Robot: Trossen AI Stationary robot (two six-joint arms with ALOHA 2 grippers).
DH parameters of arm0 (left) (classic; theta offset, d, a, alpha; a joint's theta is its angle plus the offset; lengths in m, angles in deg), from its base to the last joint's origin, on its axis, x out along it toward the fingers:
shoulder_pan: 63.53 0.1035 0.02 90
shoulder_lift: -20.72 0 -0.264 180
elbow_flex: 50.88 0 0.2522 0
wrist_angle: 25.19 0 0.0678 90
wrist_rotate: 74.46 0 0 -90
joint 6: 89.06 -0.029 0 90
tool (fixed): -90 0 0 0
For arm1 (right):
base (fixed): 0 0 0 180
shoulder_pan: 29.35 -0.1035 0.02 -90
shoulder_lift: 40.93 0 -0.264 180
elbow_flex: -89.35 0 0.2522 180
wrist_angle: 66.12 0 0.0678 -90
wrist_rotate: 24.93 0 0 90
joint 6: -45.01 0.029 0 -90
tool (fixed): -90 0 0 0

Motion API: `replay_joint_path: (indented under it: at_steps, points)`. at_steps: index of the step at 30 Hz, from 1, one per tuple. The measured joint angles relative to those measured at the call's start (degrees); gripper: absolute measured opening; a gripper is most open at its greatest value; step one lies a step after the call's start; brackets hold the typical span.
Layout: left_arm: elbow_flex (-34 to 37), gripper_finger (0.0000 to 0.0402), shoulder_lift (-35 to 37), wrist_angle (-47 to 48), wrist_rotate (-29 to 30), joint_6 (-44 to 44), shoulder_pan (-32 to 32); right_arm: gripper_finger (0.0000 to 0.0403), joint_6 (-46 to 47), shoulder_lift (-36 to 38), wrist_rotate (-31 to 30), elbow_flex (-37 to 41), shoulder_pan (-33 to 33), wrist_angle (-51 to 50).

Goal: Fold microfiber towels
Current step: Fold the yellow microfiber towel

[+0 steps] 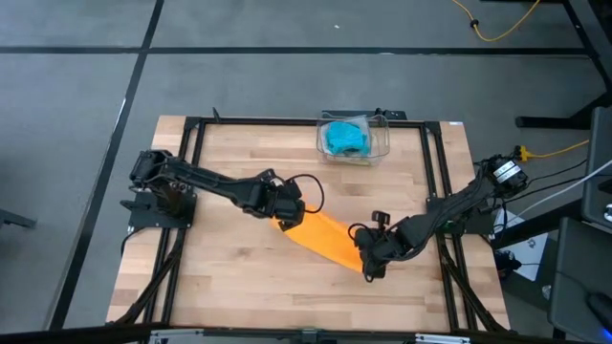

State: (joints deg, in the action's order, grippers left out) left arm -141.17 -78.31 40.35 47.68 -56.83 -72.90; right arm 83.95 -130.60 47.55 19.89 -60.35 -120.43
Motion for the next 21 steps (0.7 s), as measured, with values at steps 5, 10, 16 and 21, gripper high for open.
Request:
replay_joint_path:
  at_steps: [5,10,16,21]
  points:
    - [0.0,0.0035,-1.2,-0.2,-0.1,-1.4,2.5,0.0094,1.5,0.0,1.3,2.2,0.4,-0.8]
    - [0.0,0.0087,-1.4,-0.1,0.4,-2.4,3.7,0.0153,1.8,0.1,2.2,2.4,0.5,-2.7]
    - [0.0,0.0121,-1.4,-0.7,3.5,-2.8,4.0,0.0186,5.7,1.5,2.1,2.4,0.5,-9.4]
    - [0.0,0.0123,-1.4,-7.2,-2.8,-3.8,1.7,0.0188,5.6,1.9,3.6,2.4,0.3,-7.8]
